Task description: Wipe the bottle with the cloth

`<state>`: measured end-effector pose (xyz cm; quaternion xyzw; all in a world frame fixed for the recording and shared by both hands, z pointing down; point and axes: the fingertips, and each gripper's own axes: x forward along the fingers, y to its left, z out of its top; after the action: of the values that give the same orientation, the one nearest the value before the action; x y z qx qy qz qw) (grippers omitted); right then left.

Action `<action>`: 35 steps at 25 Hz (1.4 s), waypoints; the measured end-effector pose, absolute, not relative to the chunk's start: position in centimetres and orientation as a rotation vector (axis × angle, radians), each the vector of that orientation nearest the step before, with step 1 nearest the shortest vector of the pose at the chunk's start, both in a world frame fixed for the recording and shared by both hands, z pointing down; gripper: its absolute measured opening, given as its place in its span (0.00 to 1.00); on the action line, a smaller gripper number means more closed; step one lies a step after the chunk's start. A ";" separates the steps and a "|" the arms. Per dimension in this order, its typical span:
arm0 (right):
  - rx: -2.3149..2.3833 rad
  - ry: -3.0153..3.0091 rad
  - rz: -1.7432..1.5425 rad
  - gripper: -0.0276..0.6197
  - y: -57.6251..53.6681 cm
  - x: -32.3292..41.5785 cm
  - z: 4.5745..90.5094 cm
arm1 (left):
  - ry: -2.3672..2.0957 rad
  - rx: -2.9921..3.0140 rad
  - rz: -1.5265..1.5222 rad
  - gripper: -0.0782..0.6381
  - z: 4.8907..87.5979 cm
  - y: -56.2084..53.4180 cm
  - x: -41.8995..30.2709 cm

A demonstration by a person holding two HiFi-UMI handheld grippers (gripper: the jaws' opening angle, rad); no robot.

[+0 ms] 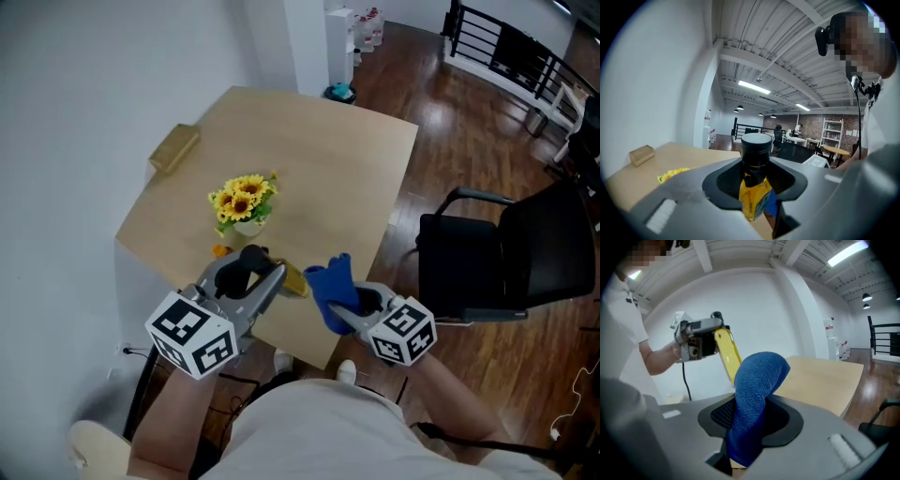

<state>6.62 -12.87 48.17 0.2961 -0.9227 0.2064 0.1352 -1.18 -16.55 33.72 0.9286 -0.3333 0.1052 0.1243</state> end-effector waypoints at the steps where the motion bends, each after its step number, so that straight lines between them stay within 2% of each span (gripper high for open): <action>1: 0.843 -2.707 0.570 0.27 -12.2 6.6 46.8 | -0.975 2.703 0.312 0.32 34.0 -16.9 -1.0; 6: 0.736 -2.873 0.382 0.27 -9.2 4.5 39.4 | -0.991 2.661 0.337 0.32 36.3 -18.0 0.4; 9: 0.702 -2.891 0.329 0.27 -8.6 3.5 38.7 | -0.987 2.647 0.321 0.32 36.5 -17.9 1.3; 18: 0.727 -2.644 0.485 0.27 -9.6 6.1 51.8 | -0.966 2.681 0.265 0.32 34.0 -17.3 1.8; 21: 0.742 -2.590 0.514 0.27 -10.2 7.9 53.5 | -0.958 2.681 0.259 0.32 33.5 -17.1 1.6; 27: 0.892 -2.687 0.398 0.27 -14.0 9.6 44.6 | -0.937 2.708 0.312 0.32 34.0 -16.5 0.7; 32: 0.857 -2.856 0.247 0.27 -14.9 6.0 35.2 | -0.907 2.707 0.319 0.32 35.2 -15.9 0.1; 35: 0.822 -2.885 0.285 0.27 -14.6 3.5 34.9 | -0.921 2.695 0.295 0.32 35.2 -15.8 -0.6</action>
<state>3.47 -14.60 34.89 0.2724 -0.9554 0.0943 0.0642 -0.60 -15.80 35.19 0.9322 -0.3184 0.1021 0.1388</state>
